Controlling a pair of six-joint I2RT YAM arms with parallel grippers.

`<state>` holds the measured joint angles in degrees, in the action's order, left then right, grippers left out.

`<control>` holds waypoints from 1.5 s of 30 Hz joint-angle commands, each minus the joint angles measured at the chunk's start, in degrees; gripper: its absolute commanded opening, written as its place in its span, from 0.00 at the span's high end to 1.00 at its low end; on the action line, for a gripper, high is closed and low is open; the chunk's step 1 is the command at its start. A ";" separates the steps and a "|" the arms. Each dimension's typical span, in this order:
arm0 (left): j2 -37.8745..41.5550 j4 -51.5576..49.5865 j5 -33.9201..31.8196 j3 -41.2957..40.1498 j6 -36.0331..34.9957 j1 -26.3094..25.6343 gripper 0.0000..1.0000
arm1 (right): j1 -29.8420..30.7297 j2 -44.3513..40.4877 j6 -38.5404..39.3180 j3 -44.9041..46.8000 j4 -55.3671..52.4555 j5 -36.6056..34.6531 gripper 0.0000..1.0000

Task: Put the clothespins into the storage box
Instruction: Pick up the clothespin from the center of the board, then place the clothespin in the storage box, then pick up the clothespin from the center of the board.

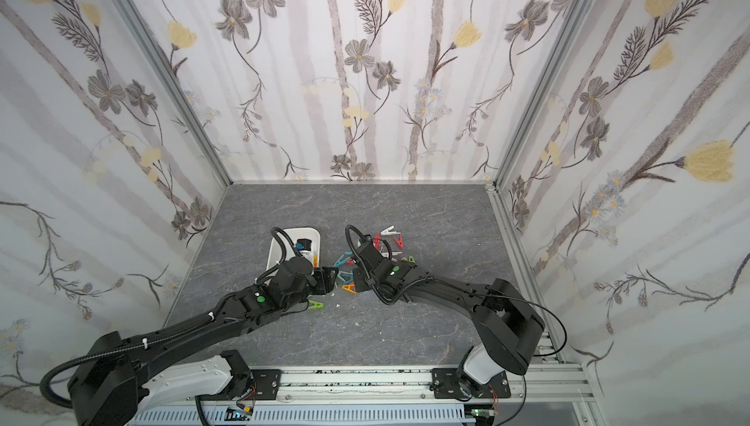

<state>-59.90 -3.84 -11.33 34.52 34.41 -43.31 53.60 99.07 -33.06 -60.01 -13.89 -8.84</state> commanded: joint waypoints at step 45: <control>1.11 -3.71 3.59 -11.56 12.31 -3.39 0.44 | -0.88 -11.78 -2.39 11.67 12.28 -7.44 0.50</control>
<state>-55.77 -13.72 -9.43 22.20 46.65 -46.17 52.73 88.79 -33.04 -50.04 -4.56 -12.88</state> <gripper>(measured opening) 0.563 0.495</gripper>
